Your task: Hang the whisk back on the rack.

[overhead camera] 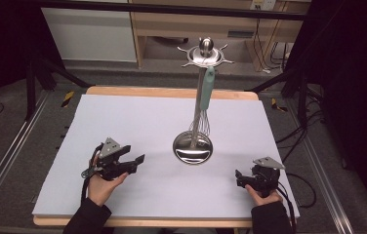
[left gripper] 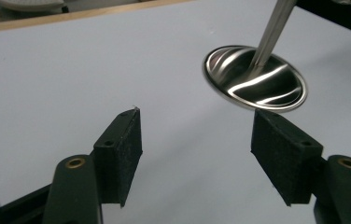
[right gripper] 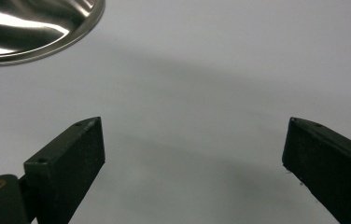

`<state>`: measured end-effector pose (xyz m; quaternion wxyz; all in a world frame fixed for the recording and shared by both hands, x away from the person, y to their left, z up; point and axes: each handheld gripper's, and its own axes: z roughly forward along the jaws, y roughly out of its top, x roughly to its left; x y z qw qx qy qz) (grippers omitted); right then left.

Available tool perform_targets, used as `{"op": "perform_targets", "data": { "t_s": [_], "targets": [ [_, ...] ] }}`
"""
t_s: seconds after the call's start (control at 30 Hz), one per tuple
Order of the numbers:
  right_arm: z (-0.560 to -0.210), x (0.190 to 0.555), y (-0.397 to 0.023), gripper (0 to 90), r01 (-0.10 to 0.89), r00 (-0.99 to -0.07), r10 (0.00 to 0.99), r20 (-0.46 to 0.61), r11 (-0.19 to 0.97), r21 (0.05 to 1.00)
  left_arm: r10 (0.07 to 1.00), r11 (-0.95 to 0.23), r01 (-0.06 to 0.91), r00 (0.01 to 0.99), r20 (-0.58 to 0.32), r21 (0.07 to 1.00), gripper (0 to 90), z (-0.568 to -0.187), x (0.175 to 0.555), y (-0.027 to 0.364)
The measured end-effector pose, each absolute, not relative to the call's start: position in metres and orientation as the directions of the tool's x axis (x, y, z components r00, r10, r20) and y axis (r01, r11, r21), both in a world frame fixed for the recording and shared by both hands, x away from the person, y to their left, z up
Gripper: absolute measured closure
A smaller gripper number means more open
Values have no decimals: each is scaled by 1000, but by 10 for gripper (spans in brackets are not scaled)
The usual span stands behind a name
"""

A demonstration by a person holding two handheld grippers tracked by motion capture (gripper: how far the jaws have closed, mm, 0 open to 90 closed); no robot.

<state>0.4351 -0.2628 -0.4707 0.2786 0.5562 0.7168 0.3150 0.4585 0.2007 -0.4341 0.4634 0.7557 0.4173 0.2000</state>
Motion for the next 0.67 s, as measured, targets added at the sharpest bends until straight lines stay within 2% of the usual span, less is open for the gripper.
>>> {"op": "perform_targets", "data": {
  "t_s": [0.67],
  "targets": [
    [-476, 433, -278, 67, 647, -176, 982, -61, 162, 745, 905, -159, 529, 416, -91, 834, 270, -468, 455, 265]
  ]
}}
